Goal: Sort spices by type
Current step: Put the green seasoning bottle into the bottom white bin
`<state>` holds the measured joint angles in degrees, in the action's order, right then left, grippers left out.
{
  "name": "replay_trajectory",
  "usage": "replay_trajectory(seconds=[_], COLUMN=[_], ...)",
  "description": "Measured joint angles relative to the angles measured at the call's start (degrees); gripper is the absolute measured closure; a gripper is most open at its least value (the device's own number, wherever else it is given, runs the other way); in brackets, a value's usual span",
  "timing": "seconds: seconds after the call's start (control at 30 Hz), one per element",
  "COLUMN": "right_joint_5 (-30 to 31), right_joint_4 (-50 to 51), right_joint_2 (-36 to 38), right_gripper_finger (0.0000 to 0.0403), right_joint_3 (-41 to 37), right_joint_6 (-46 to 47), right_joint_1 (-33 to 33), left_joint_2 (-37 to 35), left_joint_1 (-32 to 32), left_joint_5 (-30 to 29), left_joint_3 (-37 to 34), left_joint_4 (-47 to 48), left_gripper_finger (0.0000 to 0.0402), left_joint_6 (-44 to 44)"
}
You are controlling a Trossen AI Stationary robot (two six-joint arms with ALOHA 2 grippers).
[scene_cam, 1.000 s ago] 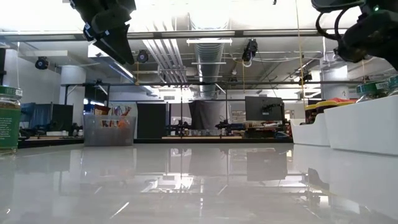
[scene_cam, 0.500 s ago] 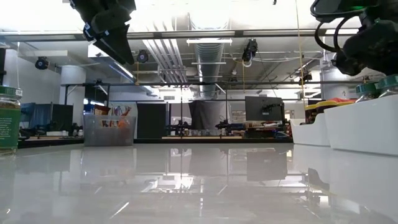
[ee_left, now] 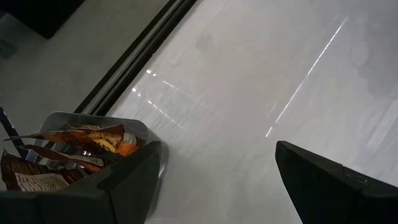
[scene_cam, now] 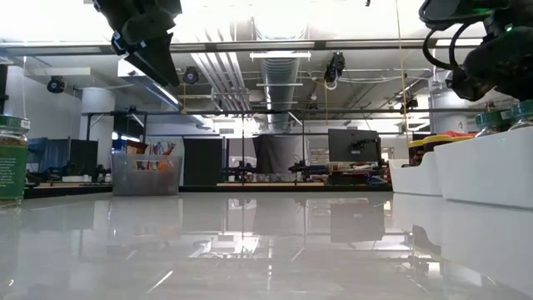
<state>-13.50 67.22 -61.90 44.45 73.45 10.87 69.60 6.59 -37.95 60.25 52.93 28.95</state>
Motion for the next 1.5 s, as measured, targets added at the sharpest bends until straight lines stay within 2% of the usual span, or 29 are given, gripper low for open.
replay_trajectory(seconds=[0.1,0.23,0.4,0.47,0.57,0.67,0.77,0.93,1.2,1.3,1.37,1.43,1.5], right_joint_5=[0.0,0.2,6.9,11.9,19.0,22.4,24.3,26.7,26.6,26.6,26.6,26.6,26.6], right_joint_4=[2.0,9.5,13.7,12.0,9.6,6.3,2.0,-6.3,-10.1,-10.1,-10.2,-10.1,-10.0], right_joint_2=[1.1,2.2,2.0,1.2,-1.4,-5.3,-9.5,-17.1,-28.2,-30.7,-32.0,-32.5,-32.9], right_gripper_finger=[0.0375,0.0375,0.0375,0.0375,0.0375,0.0375,0.0375,0.0374,0.0374,0.0374,0.0374,0.0374,0.0374], right_joint_3=[0.7,4.3,12.7,16.6,21.8,26.2,29.7,34.8,44.5,46.9,47.7,47.8,47.9], right_joint_6=[0.2,0.5,0.6,-0.8,-3.2,-9.8,-16.1,-23.9,-31.1,-33.5,-33.7,-33.7,-33.7], right_joint_1=[0.0,0.0,0.0,0.0,-0.7,-2.3,-4.1,-7.2,-8.5,-8.5,-8.5,-8.5,-8.5], left_joint_2=[0.0,-0.9,-4.6,-6.5,-9.4,-11.8,-13.5,-14.1,-12.3,-11.0,-10.0,-8.9,-8.0], left_joint_1=[0.0,0.0,0.0,0.0,0.1,0.2,0.2,0.2,0.9,0.9,0.8,0.8,0.8], left_joint_5=[0.0,0.9,10.4,13.5,15.0,16.0,21.1,35.2,46.8,47.2,44.0,39.8,38.1], left_joint_3=[0.0,0.0,0.0,0.0,0.0,0.0,0.0,0.0,0.0,0.0,0.0,0.0,-0.4], left_joint_4=[0.0,-0.3,-1.8,-1.7,-1.7,-1.6,-1.4,-0.9,2.1,9.0,17.9,26.7,33.4], left_gripper_finger=[0.0102,0.0102,0.0102,0.0102,0.0102,0.0102,0.0102,0.0102,0.0102,0.0102,0.0102,0.0102,0.0102], left_joint_6=[0.0,0.0,-0.2,-0.4,-0.4,-0.2,2.8,6.7,9.0,8.9,11.0,16.9,21.3])
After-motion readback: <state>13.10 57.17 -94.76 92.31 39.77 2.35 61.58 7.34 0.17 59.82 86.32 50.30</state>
